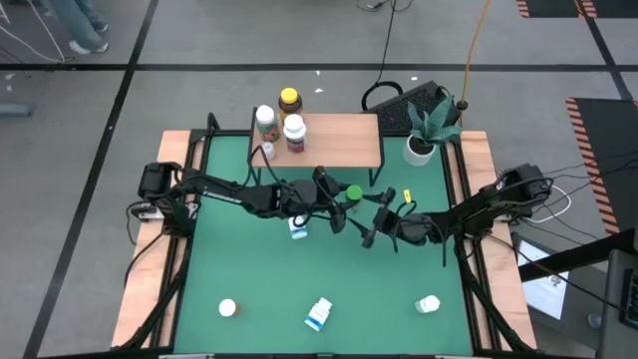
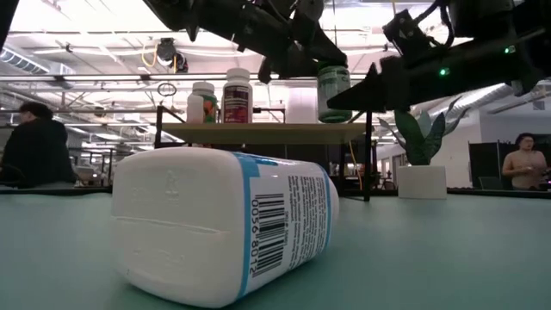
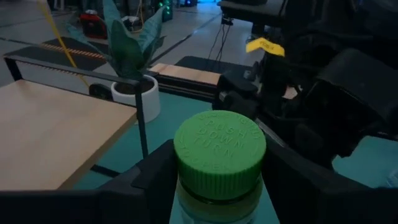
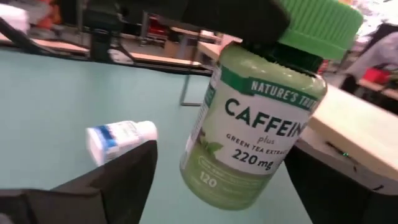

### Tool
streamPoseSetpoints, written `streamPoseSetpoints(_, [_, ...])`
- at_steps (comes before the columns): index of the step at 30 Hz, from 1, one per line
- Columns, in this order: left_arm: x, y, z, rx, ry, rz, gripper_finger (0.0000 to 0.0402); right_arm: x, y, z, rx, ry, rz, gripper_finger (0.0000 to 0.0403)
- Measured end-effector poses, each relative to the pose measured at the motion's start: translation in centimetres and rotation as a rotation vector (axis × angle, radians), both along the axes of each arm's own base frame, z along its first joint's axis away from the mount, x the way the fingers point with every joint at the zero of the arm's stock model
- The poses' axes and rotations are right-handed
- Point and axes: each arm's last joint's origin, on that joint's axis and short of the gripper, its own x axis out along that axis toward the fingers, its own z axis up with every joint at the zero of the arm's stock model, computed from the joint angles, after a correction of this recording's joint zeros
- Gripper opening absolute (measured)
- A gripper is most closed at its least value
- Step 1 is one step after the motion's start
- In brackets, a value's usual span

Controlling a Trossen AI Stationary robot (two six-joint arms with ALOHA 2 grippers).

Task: Pick and place medicine bottles onto shelf by color
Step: Put the green medicine bottle on the shelf

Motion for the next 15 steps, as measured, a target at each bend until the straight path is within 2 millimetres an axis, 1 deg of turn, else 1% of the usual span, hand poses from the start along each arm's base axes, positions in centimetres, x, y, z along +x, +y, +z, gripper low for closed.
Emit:
streamPoseSetpoints(3, [-0.2,0.0,0.2,0.005,0.016,-0.035,0.0203,-0.4,-0.1,0.6,0.043,0.013,0.018,0.0354])
streamPoseSetpoints(6, [-0.5,-0.1,0.5,0.023,0.038,-0.089,0.0199,-1.3,-0.1,1.3,0.084,0.014,0.065,0.0356])
streamPoseSetpoints(8, [-0.7,-0.2,1.0,0.035,0.035,-0.135,0.0201,-2.1,-0.2,1.7,0.137,-0.016,0.144,0.0356])
streamPoseSetpoints(11, [-1.0,-0.4,1.4,0.057,0.046,-0.229,0.0207,-3.2,-0.5,2.0,0.248,-0.059,0.324,0.0357])
streamPoseSetpoints(15, [-1.0,-0.9,1.4,0.064,0.044,-0.378,0.0205,-4.0,-1.1,1.8,0.361,-0.071,0.503,0.0357])
